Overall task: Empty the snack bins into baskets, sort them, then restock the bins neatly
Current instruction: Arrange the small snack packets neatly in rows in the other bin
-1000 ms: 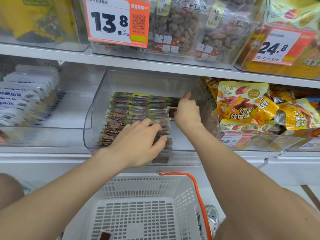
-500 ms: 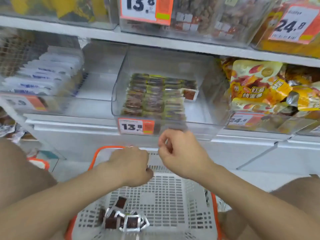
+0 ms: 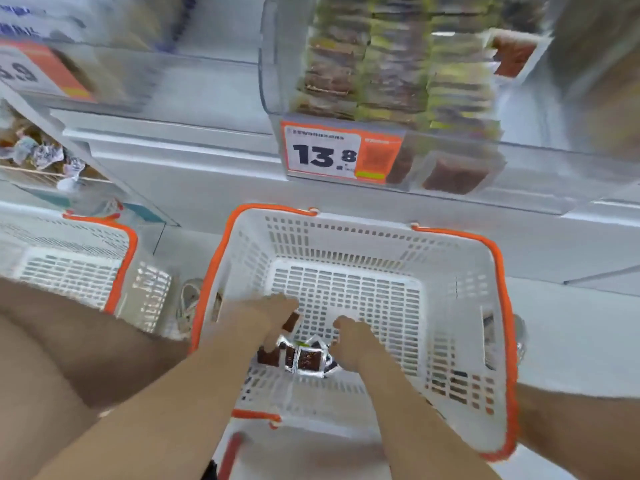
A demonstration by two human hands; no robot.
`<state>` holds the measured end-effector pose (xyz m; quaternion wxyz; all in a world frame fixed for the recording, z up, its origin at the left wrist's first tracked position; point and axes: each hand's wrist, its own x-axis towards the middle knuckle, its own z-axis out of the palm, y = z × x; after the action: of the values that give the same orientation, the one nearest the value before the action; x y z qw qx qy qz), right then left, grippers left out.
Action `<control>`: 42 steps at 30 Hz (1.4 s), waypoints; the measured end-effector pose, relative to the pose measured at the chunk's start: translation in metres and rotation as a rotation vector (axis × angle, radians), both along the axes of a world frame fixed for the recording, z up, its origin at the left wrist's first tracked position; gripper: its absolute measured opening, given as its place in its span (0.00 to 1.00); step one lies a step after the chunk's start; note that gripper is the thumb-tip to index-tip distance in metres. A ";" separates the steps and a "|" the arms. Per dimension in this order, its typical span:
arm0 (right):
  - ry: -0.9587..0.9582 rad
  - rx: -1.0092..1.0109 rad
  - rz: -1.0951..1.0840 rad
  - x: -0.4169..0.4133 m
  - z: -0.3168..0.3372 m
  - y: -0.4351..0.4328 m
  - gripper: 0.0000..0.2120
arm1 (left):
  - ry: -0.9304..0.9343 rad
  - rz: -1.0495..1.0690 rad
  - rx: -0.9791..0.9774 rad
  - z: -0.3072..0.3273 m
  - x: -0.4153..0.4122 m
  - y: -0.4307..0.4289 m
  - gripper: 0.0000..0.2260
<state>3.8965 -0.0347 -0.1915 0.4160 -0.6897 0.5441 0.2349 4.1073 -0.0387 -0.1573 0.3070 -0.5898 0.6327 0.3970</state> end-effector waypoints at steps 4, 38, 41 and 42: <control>-0.029 -0.020 0.144 0.012 -0.038 0.015 0.32 | 0.014 -0.060 -0.133 -0.045 -0.001 0.019 0.50; -0.302 -0.147 -0.802 -0.056 -0.042 -0.014 0.12 | 0.373 0.203 -0.474 -0.079 -0.041 0.044 0.32; -0.402 -0.131 -0.860 -0.046 -0.039 -0.010 0.17 | 0.418 0.612 -0.599 -0.063 -0.051 0.035 0.19; -0.409 -0.180 -0.838 -0.040 -0.036 -0.010 0.19 | 0.491 0.815 -0.528 -0.053 -0.055 0.028 0.17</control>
<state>3.8567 -0.0448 -0.2273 0.5121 -0.4762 0.7006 -0.1419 4.0526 -0.0102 -0.2107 -0.1870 -0.7345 0.4839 0.4375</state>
